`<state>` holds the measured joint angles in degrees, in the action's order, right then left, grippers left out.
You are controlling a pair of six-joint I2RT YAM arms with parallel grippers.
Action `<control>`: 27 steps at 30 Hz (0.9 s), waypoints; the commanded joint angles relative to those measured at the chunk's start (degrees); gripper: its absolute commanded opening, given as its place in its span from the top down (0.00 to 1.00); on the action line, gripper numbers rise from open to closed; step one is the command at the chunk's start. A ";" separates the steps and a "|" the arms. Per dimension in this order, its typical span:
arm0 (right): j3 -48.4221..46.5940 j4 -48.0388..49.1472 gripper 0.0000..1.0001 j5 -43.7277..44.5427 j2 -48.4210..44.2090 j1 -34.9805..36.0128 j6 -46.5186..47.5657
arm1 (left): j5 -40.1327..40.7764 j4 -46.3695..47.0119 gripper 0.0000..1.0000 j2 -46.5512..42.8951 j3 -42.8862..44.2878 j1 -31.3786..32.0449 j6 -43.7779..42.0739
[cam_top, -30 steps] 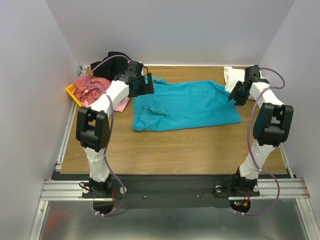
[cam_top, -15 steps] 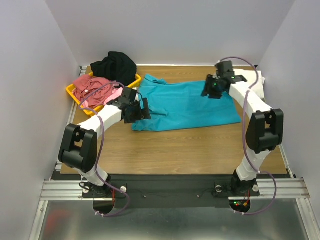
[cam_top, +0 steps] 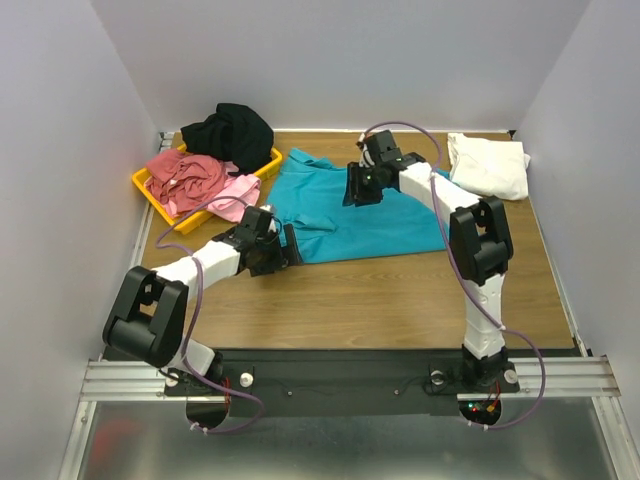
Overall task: Fold and stack the t-shirts
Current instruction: Fold the tshirt
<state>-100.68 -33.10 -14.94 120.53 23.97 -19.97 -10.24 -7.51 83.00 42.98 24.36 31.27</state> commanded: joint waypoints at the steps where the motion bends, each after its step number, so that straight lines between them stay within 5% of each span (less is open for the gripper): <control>1: -3.81 2.25 0.52 -3.51 1.28 2.74 1.86 | 2.41 0.92 0.02 -3.63 -2.02 0.16 1.34; 12: -7.15 2.61 0.51 -4.75 6.99 5.91 2.65 | 5.31 -1.98 0.03 -5.57 -0.97 0.16 1.25; 22: -7.51 2.69 0.51 -3.08 9.46 6.79 3.71 | 8.92 -4.01 0.22 -6.10 0.43 0.16 1.34; 25: -7.86 2.60 0.60 -3.17 10.07 6.80 3.53 | 9.27 -4.01 0.30 -5.14 0.79 0.16 1.43; 27: -8.12 2.60 0.75 -3.52 10.34 6.80 3.44 | 9.62 -4.00 0.37 -4.61 1.05 0.16 1.52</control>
<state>-106.24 -32.12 -18.46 129.91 30.11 -17.34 -2.48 -11.00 78.89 41.50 24.34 32.84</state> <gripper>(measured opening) 0.302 0.686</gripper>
